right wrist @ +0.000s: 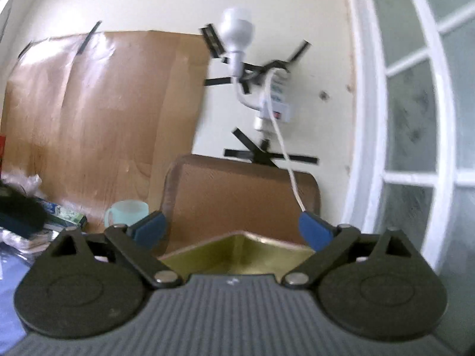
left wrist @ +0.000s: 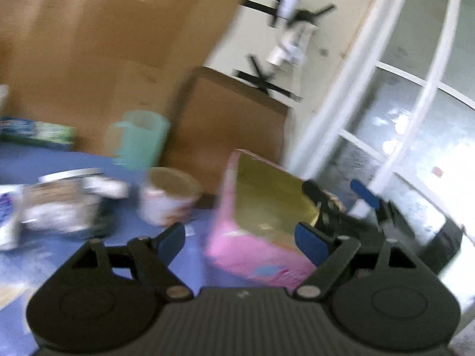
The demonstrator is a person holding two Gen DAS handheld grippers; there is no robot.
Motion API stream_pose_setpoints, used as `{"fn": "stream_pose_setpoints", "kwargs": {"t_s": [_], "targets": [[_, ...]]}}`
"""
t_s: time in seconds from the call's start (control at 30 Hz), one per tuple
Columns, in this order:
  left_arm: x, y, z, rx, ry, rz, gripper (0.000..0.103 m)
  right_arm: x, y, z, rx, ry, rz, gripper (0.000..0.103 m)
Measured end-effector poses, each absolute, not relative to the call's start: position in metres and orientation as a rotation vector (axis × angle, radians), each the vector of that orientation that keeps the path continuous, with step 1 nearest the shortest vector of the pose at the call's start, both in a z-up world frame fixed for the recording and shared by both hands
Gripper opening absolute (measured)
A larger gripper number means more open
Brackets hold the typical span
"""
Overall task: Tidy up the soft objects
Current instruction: 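Withdraw the left gripper from the tin toward the light-blue case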
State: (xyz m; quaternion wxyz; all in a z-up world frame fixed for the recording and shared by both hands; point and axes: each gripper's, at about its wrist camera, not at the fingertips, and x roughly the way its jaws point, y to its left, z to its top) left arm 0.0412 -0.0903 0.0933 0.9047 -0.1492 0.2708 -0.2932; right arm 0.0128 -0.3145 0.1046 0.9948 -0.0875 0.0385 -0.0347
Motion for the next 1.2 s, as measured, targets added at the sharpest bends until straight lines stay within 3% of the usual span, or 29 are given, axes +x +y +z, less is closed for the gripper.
{"fn": "stream_pose_setpoints", "kwargs": {"t_s": [0.23, 0.43, 0.8, 1.03, 1.2], "targets": [[0.015, -0.024, 0.059, -0.337, 0.629, -0.461, 0.084, 0.061, -0.3, 0.089, -0.256, 0.219, -0.033, 0.099], [0.007, 0.009, 0.037, -0.404, 0.653, -0.391, 0.084, 0.042, -0.298, 0.09, -0.284, 0.209, -0.011, 0.1], [-0.01, 0.017, 0.026, -0.261, 0.636, -0.306, 0.085, -0.007, -0.302, 0.091, -0.281, 0.154, 0.15, 0.1], [-0.021, 0.063, 0.032, -0.27, 0.57, -0.187, 0.085, -0.039, -0.266, 0.129, -0.137, -0.009, 0.154, 0.103], [-0.028, 0.109, 0.035, -0.302, 0.501, 0.004, 0.089, -0.034, -0.218, 0.118, 0.005, 0.079, 0.466, 0.103]]}}
